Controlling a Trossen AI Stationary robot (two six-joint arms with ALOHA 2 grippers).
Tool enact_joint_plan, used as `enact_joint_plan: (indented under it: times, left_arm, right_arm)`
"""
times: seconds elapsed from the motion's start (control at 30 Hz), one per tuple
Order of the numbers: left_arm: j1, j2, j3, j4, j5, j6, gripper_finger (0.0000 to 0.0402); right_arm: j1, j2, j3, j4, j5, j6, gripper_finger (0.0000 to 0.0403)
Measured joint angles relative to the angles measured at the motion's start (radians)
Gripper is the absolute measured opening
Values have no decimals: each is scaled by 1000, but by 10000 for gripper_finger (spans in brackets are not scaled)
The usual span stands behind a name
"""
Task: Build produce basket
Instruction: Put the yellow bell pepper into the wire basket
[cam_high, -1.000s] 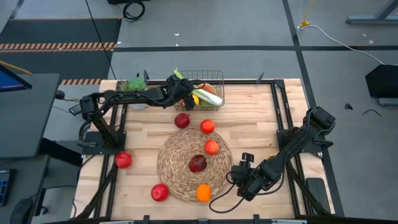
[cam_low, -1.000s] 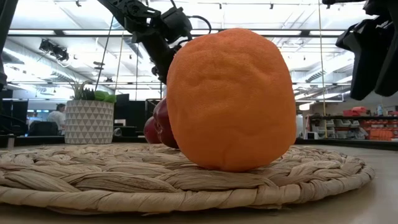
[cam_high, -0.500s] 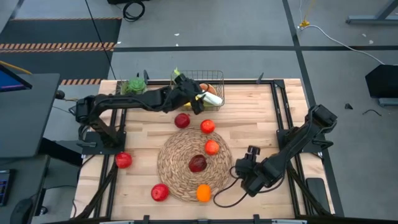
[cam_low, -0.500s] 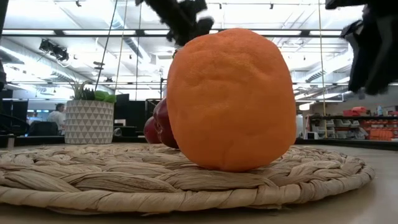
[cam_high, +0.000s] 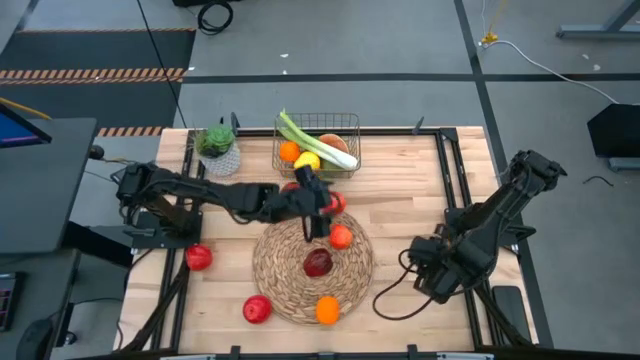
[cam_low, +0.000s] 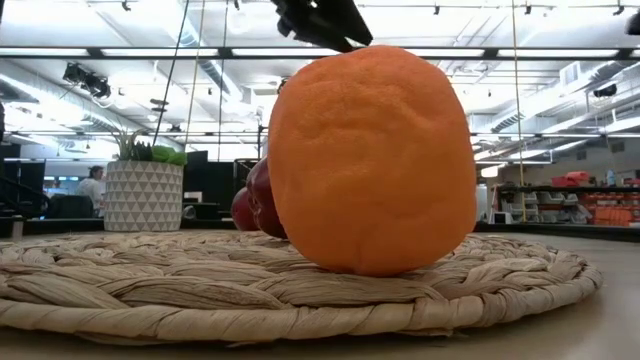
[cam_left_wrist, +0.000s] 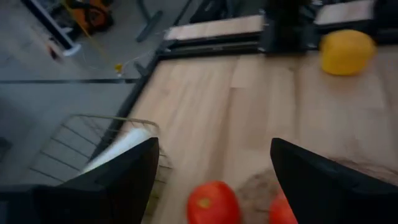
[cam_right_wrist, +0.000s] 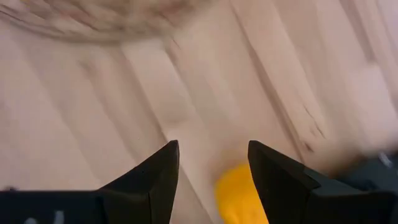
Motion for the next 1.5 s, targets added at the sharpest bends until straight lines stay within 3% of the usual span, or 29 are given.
enact_joint_plan:
  times: [0.37, 0.63, 1.0, 1.17, 1.5]
  left_arm:
    - [-10, 1, -94, 106, -20, -172, 314]
    - [-57, 1, -100, 131, 77, -254, 314]
    - [-210, 2, -100, 188, 44, -234, 314]
    - [-234, 2, -100, 297, 32, -212, 314]
    - [-281, 3, -100, 376, 30, -217, 314]
  right_arm:
    - [81, 115, -13, -173, -89, 72, 232]
    - [83, 176, -14, -259, -162, 108, 280]
    - [115, 178, -14, -233, -90, 162, 332]
    - [148, 178, -14, -216, -24, 168, 337]
    - [217, 178, -14, -208, -20, 264, 337]
